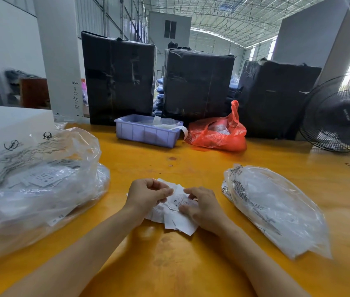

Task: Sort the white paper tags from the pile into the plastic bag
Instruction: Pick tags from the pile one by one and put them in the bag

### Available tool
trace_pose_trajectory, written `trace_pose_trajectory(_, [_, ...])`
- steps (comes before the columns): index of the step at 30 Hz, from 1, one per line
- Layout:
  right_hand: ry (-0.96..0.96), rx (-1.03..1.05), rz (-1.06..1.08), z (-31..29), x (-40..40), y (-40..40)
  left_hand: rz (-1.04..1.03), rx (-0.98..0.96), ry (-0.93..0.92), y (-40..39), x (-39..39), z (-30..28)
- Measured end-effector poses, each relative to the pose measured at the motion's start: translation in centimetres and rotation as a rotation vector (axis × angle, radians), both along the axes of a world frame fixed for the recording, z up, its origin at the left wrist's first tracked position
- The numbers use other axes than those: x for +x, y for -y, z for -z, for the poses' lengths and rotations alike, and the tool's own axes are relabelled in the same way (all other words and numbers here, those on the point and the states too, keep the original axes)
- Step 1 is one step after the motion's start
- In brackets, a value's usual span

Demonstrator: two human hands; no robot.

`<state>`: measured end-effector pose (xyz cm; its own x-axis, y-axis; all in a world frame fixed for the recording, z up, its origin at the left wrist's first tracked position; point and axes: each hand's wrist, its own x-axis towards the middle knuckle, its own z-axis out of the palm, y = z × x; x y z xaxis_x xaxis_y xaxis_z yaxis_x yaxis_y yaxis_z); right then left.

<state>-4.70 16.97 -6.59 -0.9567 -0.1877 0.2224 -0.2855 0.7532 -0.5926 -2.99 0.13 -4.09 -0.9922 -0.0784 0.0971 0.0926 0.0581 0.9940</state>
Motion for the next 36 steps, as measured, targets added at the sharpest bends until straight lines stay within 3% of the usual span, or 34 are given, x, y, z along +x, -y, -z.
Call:
trace_pose_trajectory(2, [0.032,-0.143,0.049,0.0,0.0,-0.2,0.0,-0.003,-0.009,0.0,0.0,0.0])
trace_pose_trajectory(8, [-0.113,-0.514,0.156,-1.0,1.0,-1.1,0.055,-0.015,-0.01,-0.2,0.2,0.0])
trace_pose_trajectory(13, [-0.202,-0.715,0.097,-3.0,2.1,-2.2,0.101,-0.037,-0.012,-0.7,0.2,-0.3])
trace_pose_trajectory(23, [-0.42,-0.519,-0.017,-4.0,3.2,-1.5,0.273,-0.042,0.096,-0.7,0.7,-0.6])
trace_pose_trajectory(36, [-0.409,-0.316,-0.042,-3.6,3.3,-1.4,0.301,-0.076,0.101,-0.8,0.7,-0.7])
